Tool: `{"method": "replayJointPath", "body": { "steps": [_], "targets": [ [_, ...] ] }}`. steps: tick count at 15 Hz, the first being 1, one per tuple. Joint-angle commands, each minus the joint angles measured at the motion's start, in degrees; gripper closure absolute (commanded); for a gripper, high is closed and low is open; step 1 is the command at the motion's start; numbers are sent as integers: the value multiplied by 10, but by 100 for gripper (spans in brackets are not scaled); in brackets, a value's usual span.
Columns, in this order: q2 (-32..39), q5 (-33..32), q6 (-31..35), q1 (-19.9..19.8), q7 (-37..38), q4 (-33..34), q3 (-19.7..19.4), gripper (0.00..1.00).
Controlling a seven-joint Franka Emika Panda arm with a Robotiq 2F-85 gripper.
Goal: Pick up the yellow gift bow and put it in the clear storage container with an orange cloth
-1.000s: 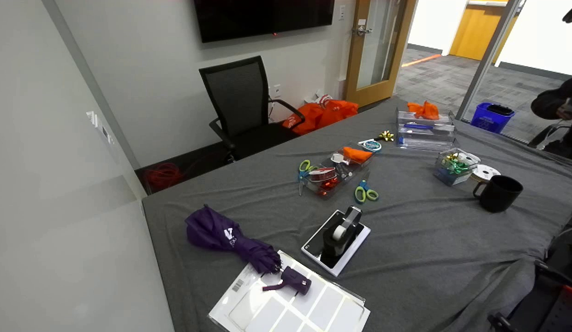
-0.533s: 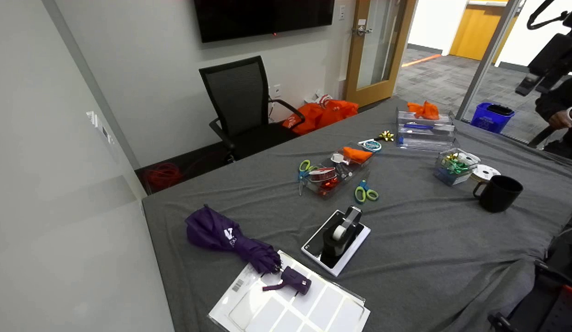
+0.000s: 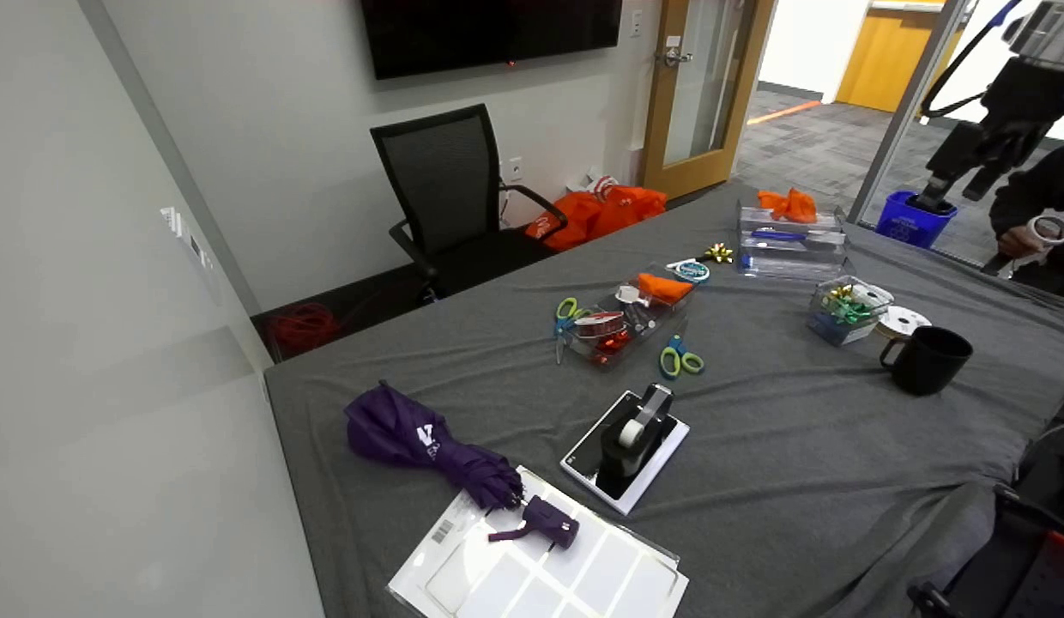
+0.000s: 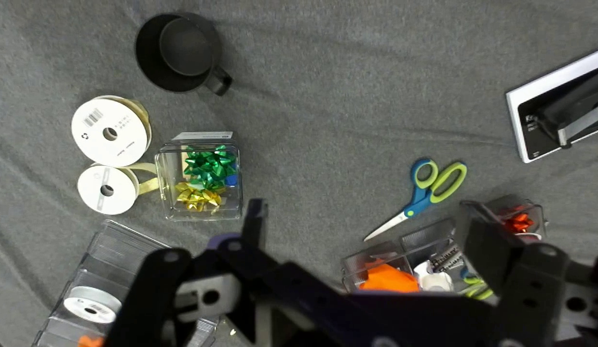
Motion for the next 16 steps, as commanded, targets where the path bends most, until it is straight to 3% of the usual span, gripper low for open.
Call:
{"method": "replayJointPath", "body": {
  "steps": [1, 2, 5, 11, 16],
  "targets": [
    [116, 27, -22, -4, -81, 104, -23, 0],
    [52, 12, -3, -12, -41, 42, -3, 0],
    [109, 19, -4, -14, -66, 88, -11, 0],
    [116, 19, -9, -14, -66, 98, -11, 0],
    [172, 58, 40, -25, -145, 95, -30, 0]
  ]
}}
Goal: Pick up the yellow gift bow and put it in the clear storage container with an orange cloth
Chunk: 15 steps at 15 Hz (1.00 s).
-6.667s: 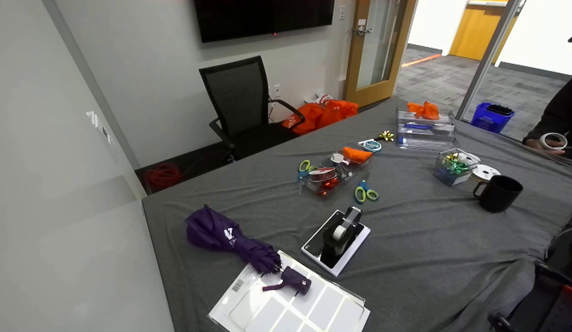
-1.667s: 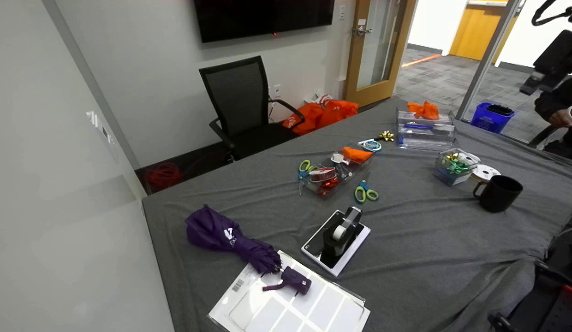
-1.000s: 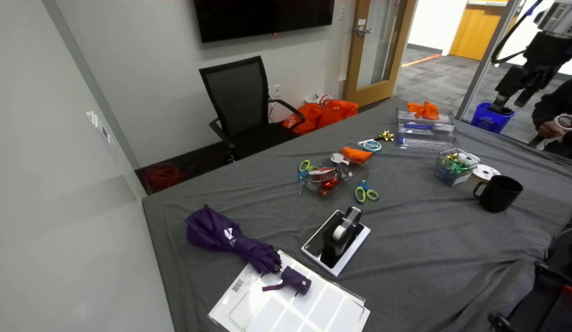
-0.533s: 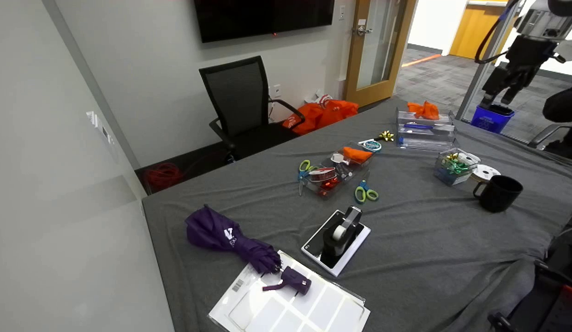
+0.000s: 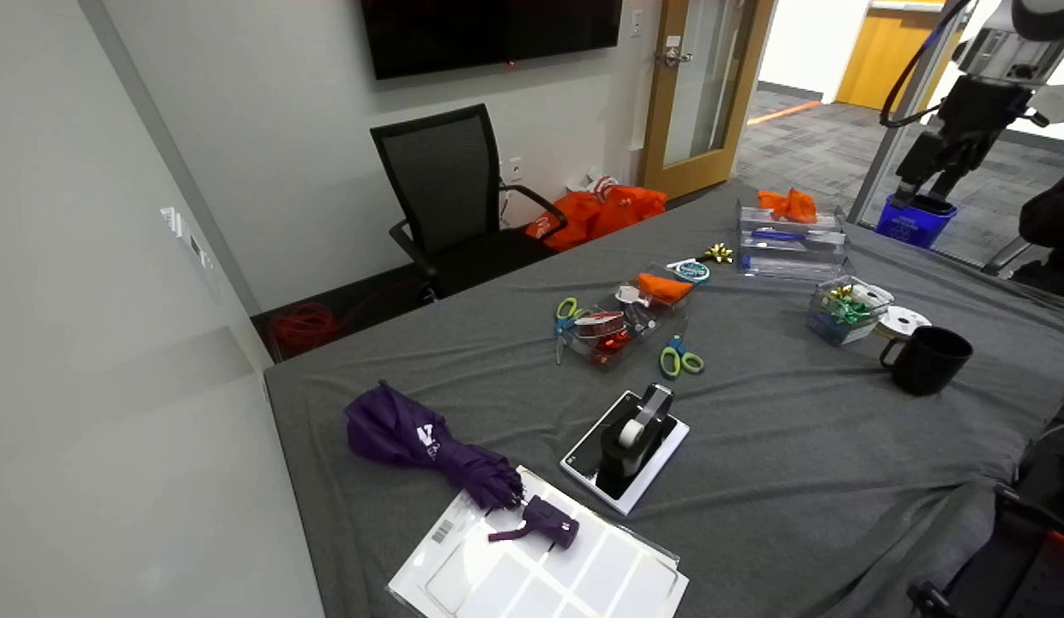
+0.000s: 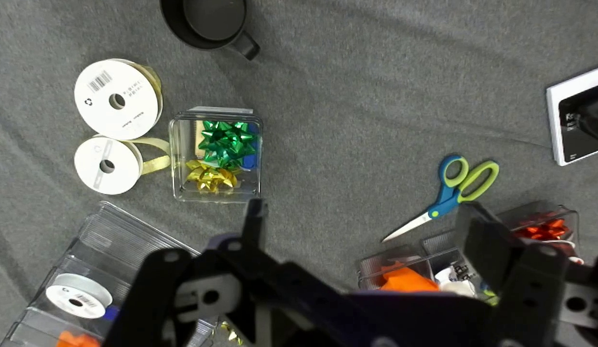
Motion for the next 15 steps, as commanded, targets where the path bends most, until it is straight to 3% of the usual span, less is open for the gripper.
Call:
{"method": "replayJointPath", "body": {
  "steps": [1, 5, 8, 14, 15],
  "targets": [
    [57, 36, 40, -21, -66, 10, -4, 0],
    [124, 108, 68, -44, -135, 33, -2, 0],
    [173, 140, 103, -60, -145, 53, 11, 0],
    [251, 120, 152, -86, -110, 103, 34, 0],
    [261, 116, 159, -90, -106, 109, 36, 8]
  ]
}}
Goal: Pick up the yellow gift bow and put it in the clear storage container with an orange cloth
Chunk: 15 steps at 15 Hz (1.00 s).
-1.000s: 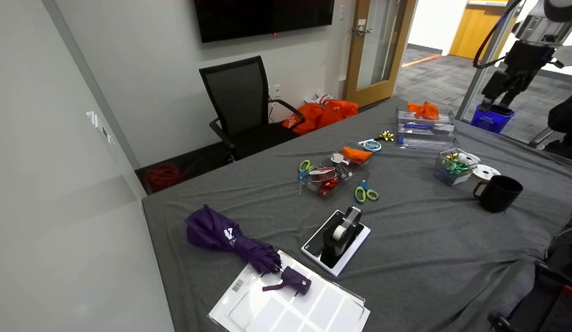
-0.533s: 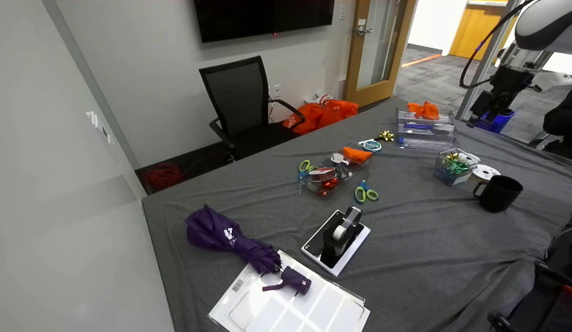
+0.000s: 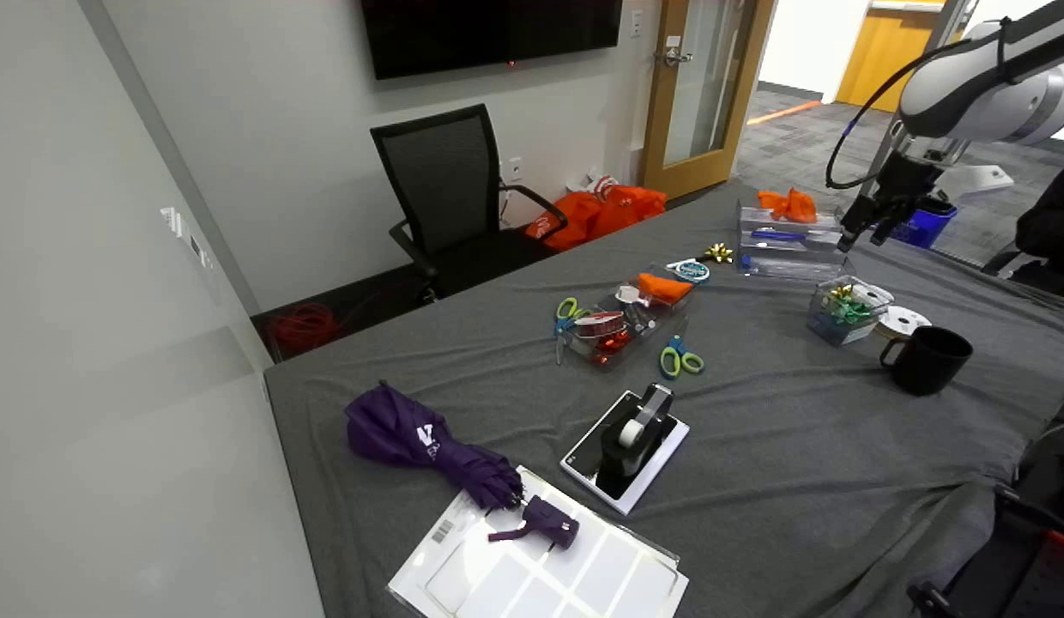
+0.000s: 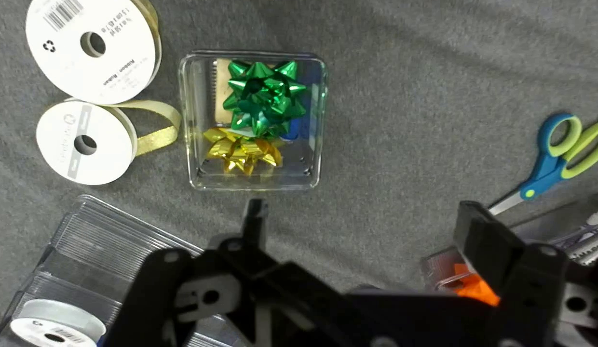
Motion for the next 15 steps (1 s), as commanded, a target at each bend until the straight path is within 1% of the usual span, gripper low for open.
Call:
{"method": "replayJointPath", "body": {
  "steps": [1, 7, 9, 10, 12, 13, 15],
  "targets": [
    [45, -15, 21, -29, 14, 37, 21, 26],
    [80, -50, 42, -54, 20, 61, 24, 69],
    [89, -60, 56, -65, 13, 62, 25, 82],
    [93, -65, 63, -70, 11, 62, 25, 85],
    [101, -81, 75, -78, 11, 63, 23, 99],
    [84, -80, 60, -75, 25, 53, 28, 86],
    [92, -86, 66, -81, 24, 55, 27, 98]
  ]
}}
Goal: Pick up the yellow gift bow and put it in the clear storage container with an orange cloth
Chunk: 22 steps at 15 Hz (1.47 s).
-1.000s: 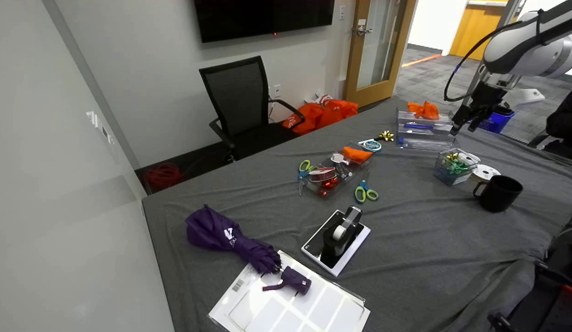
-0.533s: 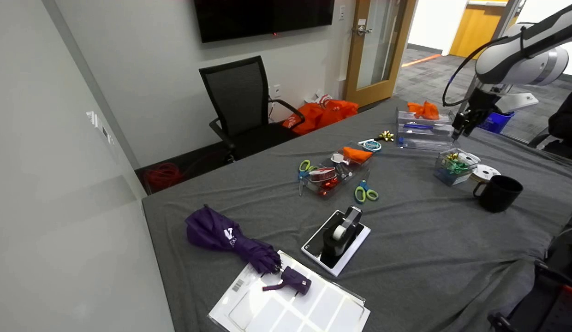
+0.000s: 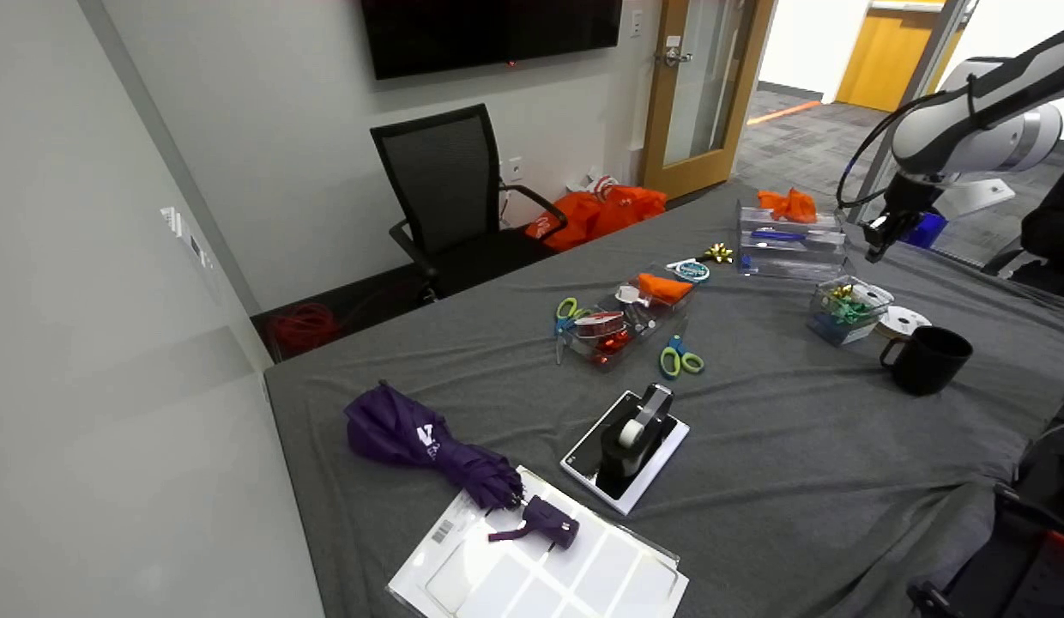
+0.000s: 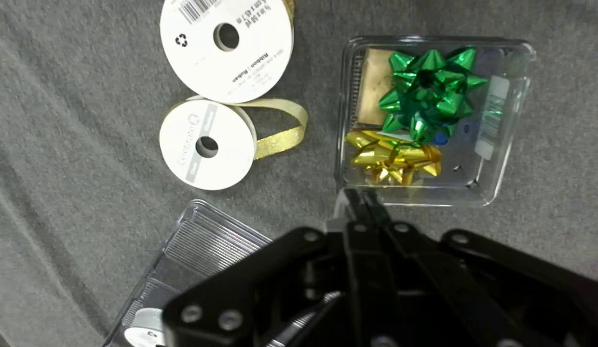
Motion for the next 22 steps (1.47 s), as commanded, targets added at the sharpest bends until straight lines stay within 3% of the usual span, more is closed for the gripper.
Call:
{"method": "replayJointPath", "body": {
  "steps": [1, 9, 10, 11, 15, 17, 20, 22],
  "targets": [
    [-1, -13, 0, -17, 8, 1, 17, 99],
    [5, -13, 1, -20, 3, 2, 22, 100],
    [4, -12, 3, -20, 2, 0, 23, 91],
    [3, -12, 3, -21, 0, -3, 24, 73],
    [1, -10, 10, -25, -3, -16, 27, 48],
    [2, -7, 13, -26, -5, -22, 31, 50],
    [6, -1, 21, -28, -7, -32, 38, 62],
    [10, 2, 28, -29, -6, -35, 43, 78]
  ]
}}
